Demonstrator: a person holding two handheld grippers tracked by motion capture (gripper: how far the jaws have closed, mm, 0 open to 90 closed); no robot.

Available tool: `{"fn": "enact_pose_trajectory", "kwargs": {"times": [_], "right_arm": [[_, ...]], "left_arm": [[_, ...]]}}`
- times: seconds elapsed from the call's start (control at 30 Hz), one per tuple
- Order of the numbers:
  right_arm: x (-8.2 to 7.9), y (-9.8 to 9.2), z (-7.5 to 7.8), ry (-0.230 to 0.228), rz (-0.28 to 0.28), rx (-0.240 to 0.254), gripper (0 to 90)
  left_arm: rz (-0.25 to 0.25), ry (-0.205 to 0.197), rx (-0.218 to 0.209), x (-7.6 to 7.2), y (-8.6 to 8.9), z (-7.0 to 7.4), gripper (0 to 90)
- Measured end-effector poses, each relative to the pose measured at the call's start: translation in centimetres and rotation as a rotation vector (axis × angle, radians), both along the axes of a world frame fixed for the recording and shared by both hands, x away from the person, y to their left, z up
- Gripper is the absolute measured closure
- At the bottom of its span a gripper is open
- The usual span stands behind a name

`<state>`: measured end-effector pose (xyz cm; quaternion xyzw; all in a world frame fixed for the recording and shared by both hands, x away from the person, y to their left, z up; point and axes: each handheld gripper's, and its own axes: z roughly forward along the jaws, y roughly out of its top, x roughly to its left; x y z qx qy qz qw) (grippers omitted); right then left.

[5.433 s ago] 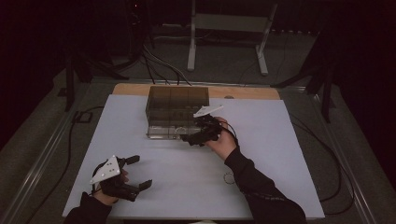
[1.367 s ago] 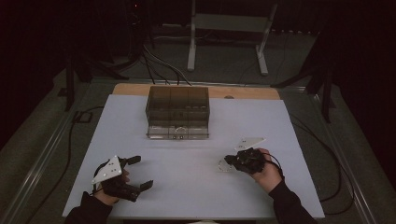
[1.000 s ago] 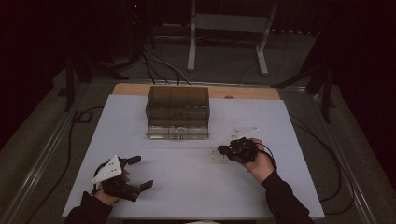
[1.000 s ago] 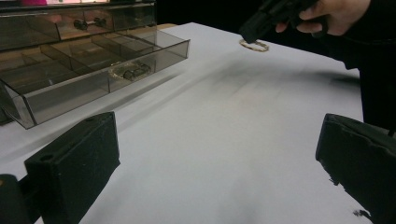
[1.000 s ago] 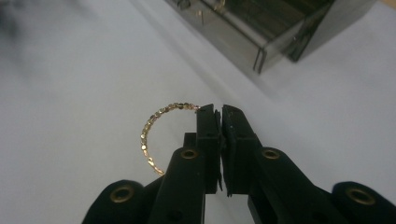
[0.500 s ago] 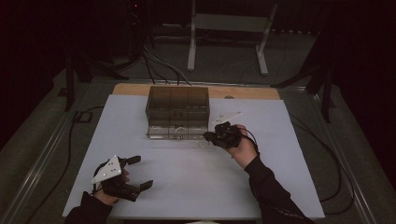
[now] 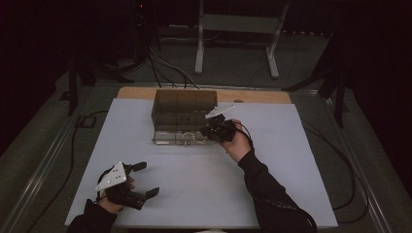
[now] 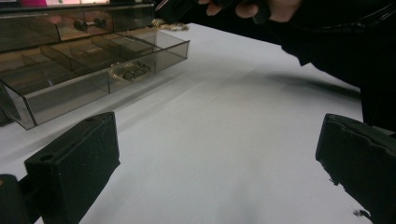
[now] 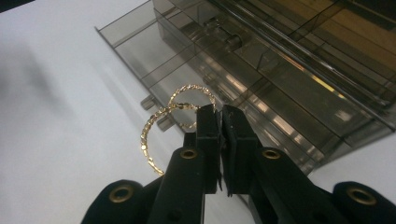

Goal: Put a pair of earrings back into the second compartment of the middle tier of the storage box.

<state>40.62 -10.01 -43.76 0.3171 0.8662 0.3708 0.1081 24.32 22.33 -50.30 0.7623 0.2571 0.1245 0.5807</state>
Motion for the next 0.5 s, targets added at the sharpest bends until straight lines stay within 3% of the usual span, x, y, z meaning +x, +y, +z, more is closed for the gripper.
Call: {"fn": "enact_pose_trajectory", "kwargs": {"times": [0.5], "right_arm": [[1.8,2.7,-1.0,0.015,-0.054,0.030,86.3]], "left_arm": [[-0.005,0.000,0.009,0.0,0.0,-0.1,0.4]]}}
